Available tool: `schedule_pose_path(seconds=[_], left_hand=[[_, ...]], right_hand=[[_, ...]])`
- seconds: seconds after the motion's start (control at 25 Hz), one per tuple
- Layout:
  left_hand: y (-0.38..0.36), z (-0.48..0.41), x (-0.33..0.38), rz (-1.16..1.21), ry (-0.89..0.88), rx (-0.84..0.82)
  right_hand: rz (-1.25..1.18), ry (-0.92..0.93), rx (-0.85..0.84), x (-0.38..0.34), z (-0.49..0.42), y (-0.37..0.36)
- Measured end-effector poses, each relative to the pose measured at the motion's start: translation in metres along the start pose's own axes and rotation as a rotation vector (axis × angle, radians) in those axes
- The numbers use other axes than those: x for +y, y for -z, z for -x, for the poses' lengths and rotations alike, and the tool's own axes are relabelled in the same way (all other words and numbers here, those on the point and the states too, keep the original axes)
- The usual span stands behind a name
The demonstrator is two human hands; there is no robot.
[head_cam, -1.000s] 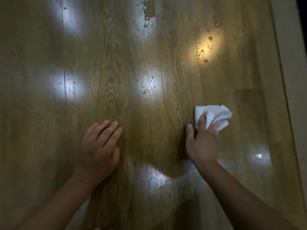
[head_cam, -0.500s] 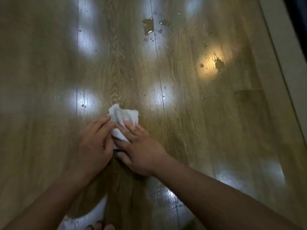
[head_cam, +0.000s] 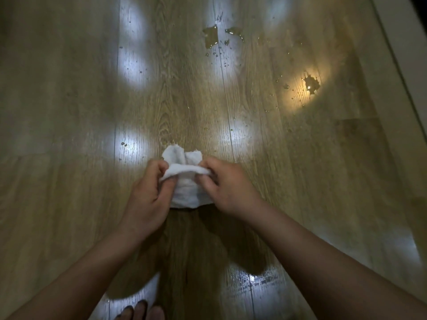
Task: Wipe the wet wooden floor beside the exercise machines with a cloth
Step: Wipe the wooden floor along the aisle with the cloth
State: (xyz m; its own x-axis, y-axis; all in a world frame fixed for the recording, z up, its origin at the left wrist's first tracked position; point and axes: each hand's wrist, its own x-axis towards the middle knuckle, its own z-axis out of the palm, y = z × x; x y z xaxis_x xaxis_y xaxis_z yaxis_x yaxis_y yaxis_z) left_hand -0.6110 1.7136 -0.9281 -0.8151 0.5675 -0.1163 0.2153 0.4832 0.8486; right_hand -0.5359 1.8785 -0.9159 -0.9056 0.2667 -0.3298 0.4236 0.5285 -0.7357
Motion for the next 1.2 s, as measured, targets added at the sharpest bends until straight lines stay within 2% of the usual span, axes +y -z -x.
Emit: schedule_pose_path(seconds=[0.08, 0.2, 0.28, 0.44, 0.6, 0.72, 0.8, 0.88, 1.0, 1.12, 1.2], left_hand=[[-0.001, -0.011, 0.002, -0.007, 0.016, 0.051], [-0.006, -0.023, -0.001, -0.04, 0.122, 0.066], [-0.01, -0.027, -0.004, -0.103, 0.127, 0.027], [-0.013, -0.027, -0.005, -0.275, 0.099, -0.076], [-0.017, -0.026, -0.007, -0.424, 0.035, -0.065], [-0.012, -0.034, -0.005, -0.296, 0.115, -0.039], [-0.004, -0.038, -0.007, -0.201, 0.181, -0.019], [0.001, -0.037, -0.01, -0.186, 0.187, 0.014], [0.001, -0.033, -0.011, -0.227, 0.159, 0.036], [0.004, -0.031, -0.015, -0.252, 0.136, 0.058], [0.011, -0.032, -0.018, -0.329, 0.071, 0.064]], right_hand=[[-0.089, -0.043, 0.046, -0.006, -0.011, 0.004], [-0.099, -0.149, -0.015, -0.007, -0.029, -0.003], [-0.073, -0.199, -0.051, -0.005, -0.041, -0.006], [-0.062, -0.246, -0.006, -0.007, -0.057, -0.001], [0.204, -0.196, -0.003, -0.007, -0.059, 0.014], [0.495, -0.051, 0.14, -0.01, -0.053, 0.016], [0.526, 0.135, 0.217, -0.018, -0.039, -0.009], [0.528, 0.223, 0.171, -0.016, -0.024, -0.047], [0.637, 0.184, 0.069, 0.005, -0.015, -0.08], [0.743, 0.239, -0.017, 0.026, -0.019, -0.063], [0.782, 0.232, 0.007, 0.048, -0.023, -0.029]])
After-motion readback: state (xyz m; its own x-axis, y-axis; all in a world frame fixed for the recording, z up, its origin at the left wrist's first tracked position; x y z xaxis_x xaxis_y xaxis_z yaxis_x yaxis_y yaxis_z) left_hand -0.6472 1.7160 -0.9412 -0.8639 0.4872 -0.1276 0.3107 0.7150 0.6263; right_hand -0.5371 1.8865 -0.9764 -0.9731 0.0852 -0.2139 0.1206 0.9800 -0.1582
